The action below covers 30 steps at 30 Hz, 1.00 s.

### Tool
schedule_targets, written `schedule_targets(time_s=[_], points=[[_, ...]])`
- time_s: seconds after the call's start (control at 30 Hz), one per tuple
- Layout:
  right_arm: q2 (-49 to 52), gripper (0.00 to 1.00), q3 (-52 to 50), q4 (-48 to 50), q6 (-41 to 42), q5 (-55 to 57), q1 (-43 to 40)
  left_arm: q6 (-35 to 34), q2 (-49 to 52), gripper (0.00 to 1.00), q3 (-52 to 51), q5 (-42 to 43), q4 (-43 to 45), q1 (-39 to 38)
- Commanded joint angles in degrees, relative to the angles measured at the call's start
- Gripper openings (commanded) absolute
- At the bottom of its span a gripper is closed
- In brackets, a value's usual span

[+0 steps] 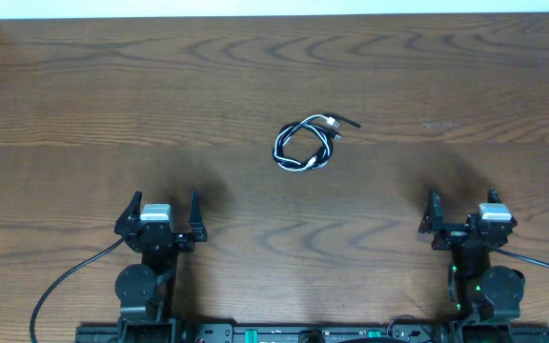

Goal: Untangle cables

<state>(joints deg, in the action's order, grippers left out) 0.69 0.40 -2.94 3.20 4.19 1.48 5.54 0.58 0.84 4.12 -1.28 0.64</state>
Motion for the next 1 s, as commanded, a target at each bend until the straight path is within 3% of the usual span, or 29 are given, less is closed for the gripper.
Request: schedule_targets(time_s=[0.0,0.47,0.67,0.97], points=[[-0.3,0.99,-0.1,-0.5,-0.7,4.8,0.4,-0.7,-0.3,0.99,-0.6,0.3,-2.5,0.2],[-0.3,0.99,-0.1,-0.8,0.2,-9.1,0.5,-0.7,-0.3,0.99,-0.6,0.4,-1.9,0.2],[-0.3,0.99,0.1,-0.7,2.4,-13.0,0.5,-1.8,-0.3,0.99,0.1,4.5,5.4,0.2],[0.3,0.99,4.5,-0.8,4.5,-13.8,0.4,-4.2,4.2,0.99,7.8,11.1,0.3,0.2]])
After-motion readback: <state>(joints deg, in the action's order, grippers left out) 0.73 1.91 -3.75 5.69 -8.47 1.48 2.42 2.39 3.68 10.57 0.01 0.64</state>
